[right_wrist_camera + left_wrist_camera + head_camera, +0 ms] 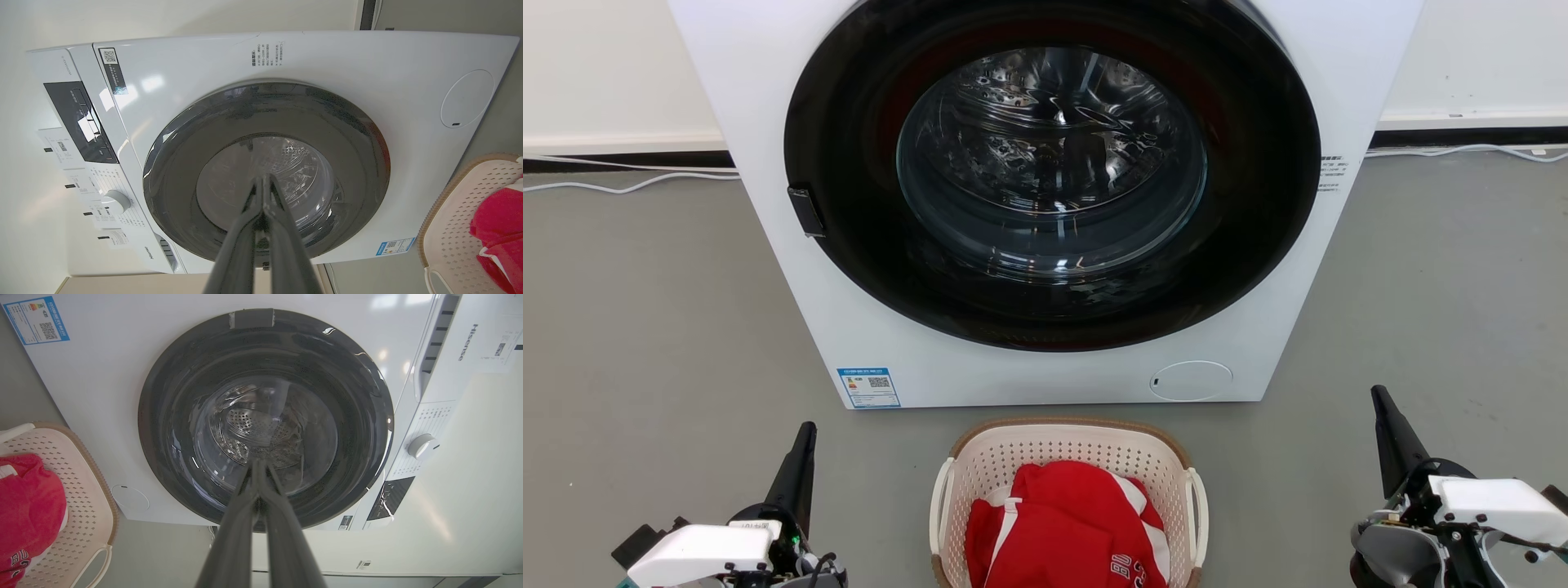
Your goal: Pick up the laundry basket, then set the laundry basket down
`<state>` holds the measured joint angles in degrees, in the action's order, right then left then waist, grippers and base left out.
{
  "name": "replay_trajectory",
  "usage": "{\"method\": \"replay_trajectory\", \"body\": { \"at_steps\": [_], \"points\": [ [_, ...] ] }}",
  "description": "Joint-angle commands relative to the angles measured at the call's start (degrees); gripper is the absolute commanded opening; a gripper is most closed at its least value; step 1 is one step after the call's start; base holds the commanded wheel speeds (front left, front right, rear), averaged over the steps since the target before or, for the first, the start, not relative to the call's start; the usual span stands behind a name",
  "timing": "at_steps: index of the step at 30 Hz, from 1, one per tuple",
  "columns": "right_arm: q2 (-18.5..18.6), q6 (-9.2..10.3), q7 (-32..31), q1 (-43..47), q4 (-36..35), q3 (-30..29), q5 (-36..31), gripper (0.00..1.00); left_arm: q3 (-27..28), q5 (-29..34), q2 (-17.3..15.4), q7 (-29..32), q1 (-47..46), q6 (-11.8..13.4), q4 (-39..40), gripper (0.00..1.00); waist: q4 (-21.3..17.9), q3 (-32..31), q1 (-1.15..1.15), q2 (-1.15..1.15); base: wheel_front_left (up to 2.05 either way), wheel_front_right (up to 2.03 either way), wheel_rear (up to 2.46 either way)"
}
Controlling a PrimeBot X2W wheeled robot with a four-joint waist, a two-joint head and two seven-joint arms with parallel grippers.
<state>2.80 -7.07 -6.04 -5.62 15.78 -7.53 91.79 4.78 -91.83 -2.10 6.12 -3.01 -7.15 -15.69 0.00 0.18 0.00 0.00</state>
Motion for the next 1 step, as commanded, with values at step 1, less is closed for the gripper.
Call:
{"method": "replay_trajectory", "body": {
  "at_steps": [1],
  "points": [
    [0.1,-0.42,-0.5,-0.6,-1.8,1.0,0.4,0.00,1.7,-0.3,-0.8,0.4,-3.2,-0.3,1.6,0.00,0.0,0.0,0.00,0.00,0.00,0.00,0.00]
  ]
}}
